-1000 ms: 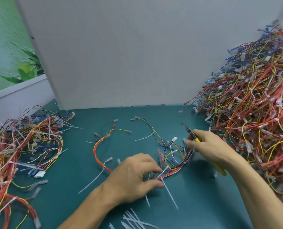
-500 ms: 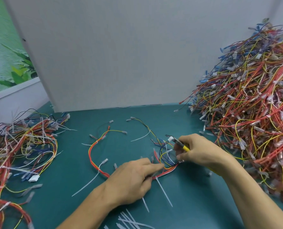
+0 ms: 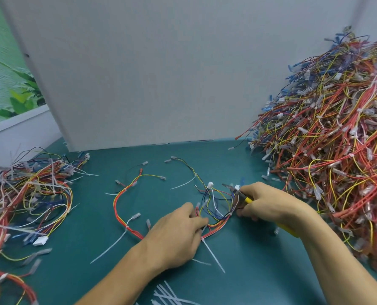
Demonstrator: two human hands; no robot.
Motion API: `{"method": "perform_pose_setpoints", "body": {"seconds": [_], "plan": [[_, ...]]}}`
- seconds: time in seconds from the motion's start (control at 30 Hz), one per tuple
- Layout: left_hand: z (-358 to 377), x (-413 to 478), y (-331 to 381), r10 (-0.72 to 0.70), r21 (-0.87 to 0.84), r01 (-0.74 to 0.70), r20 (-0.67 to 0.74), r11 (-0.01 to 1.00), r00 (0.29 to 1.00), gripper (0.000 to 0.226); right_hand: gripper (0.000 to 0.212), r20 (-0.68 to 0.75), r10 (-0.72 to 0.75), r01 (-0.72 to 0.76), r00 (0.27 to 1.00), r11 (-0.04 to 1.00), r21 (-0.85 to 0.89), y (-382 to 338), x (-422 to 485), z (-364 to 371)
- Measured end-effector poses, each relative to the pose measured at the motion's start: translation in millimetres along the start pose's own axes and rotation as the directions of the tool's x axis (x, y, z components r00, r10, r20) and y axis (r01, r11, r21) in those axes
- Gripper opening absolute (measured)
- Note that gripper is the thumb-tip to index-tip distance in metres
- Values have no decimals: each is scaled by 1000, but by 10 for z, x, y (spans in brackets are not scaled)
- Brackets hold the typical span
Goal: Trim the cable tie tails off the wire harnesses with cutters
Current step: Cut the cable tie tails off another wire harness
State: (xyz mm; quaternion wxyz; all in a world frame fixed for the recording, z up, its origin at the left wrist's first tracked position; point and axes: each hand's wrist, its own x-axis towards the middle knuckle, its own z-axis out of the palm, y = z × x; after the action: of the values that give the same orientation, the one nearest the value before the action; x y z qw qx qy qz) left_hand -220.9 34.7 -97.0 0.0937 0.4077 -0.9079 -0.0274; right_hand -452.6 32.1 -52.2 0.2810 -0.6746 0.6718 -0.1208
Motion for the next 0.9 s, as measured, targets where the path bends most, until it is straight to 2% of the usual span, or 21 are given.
{"method": "perform_pose_setpoints", "body": {"seconds": [0.1, 0.23, 0.3, 0.4, 0.47, 0.53, 0.63, 0.67, 0.7, 0.73, 0.77, 0.8, 0.87, 0.9], "plan": [[33, -38, -31, 75, 38, -71, -118, 997, 990, 31, 6, -15, -3, 3, 1000, 1000, -16, 15, -10, -15], [76, -26, -109, 40, -39, -40, -19, 998, 999, 35, 5, -85, 3, -6, 996, 1000, -29, 23, -15, -23], [66, -22, -144, 21, -128, -17, 29, 992, 999, 37, 3, -117, 3, -5, 993, 1000, -11, 26, -11, -15], [19, -25, -242, -27, -371, 54, 78, 927, 997, 44, 3, -209, 1, 9, 978, 999, 47, 51, 5, -22], [-16, -29, -312, -88, -618, 121, 84, 777, 993, 43, 12, -302, -6, 45, 953, 991, 123, 75, 27, -31], [-66, -45, -337, -182, -857, 148, 65, 493, 981, 40, 20, -384, -5, 113, 923, 960, 258, 77, 45, -36], [-146, -39, -391, -393, -992, 70, 25, 100, 919, 34, 20, -448, 9, 230, 894, 849, 476, 49, 64, -25], [-188, -30, -411, -453, -1000, 23, 12, 19, 891, 31, 19, -467, 12, 243, 884, 842, 482, 43, 66, -23], [-239, -22, -431, -500, -1000, -15, -13, 0, 866, 29, 19, -484, 15, 246, 875, 847, 472, 43, 70, -20], [-291, -18, -442, -529, -998, -35, -55, 47, 847, 28, 21, -498, 25, 241, 867, 853, 462, 43, 75, -12], [-338, -20, -443, -533, -988, -35, -112, 153, 838, 28, 24, -507, 46, 227, 861, 856, 464, 44, 78, -6], [-379, -24, -421, -504, -953, -19, -177, 302, 845, 28, 28, -513, 79, 204, 855, 858, 471, 46, 86, 2], [-437, -31, -290, -349, -789, 1, -270, 614, 897, 23, 37, -524, 147, 110, 839, 897, 427, 55, 91, 16], [-448, -29, -193, -242, -679, -23, -294, 734, 925, 18, 38, -517, 176, 41, 838, 924, 380, 67, 87, 21]]}}
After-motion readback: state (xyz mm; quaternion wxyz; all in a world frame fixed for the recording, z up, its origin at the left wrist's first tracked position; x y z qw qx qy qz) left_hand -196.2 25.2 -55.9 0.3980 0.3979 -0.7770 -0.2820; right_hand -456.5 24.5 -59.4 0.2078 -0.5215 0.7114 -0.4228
